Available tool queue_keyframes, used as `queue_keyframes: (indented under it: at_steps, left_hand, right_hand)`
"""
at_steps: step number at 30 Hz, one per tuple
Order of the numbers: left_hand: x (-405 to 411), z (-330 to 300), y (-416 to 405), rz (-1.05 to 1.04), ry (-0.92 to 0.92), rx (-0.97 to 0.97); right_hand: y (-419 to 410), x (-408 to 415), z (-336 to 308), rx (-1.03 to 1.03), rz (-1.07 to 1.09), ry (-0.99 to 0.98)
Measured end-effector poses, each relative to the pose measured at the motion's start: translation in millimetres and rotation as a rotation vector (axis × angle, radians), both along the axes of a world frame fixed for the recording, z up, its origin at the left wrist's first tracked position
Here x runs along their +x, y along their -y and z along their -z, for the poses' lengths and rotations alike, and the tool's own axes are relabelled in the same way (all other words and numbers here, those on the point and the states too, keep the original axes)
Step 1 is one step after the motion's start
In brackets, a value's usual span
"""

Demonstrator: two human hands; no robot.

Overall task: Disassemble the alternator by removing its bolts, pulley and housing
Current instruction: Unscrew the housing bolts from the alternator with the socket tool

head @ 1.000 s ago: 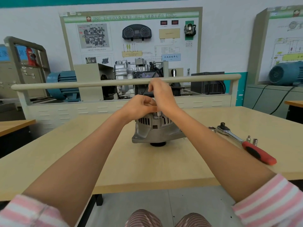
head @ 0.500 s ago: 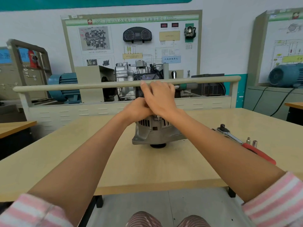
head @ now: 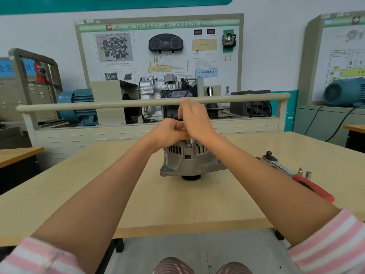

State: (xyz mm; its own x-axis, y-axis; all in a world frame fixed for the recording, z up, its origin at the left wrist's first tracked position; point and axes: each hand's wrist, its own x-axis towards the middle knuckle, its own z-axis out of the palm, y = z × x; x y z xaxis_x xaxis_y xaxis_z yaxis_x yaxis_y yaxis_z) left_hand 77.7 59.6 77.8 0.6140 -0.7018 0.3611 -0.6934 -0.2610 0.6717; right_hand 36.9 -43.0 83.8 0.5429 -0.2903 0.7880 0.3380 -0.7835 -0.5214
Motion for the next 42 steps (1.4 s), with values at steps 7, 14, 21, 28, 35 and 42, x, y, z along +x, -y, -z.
queue_keyframes:
  at_steps: [7,14,21,28,35,42]
  left_hand:
    - [-6,-2,2,-0.043,0.206,0.072]
    - [-4,1,1,-0.056,0.050,0.046]
    - [-3,0,0,-0.010,-0.022,0.023]
    - [-4,1,1,-0.077,0.112,0.023]
    - [-7,-1,-2,-0.035,0.211,0.030]
    - [-5,0,1,-0.067,0.051,0.036]
  right_hand:
    - [-16,-3,12,-0.404,0.593,-0.037]
    - [-11,1,-2,0.159,-0.084,0.064]
    - [0,6,-13,0.639,-0.497,0.025]
    - [-14,3,6,-0.208,0.252,0.035]
    - [-26,4,12,-0.264,0.553,0.073]
    - [-17,2,-4,0.275,-0.157,0.167]
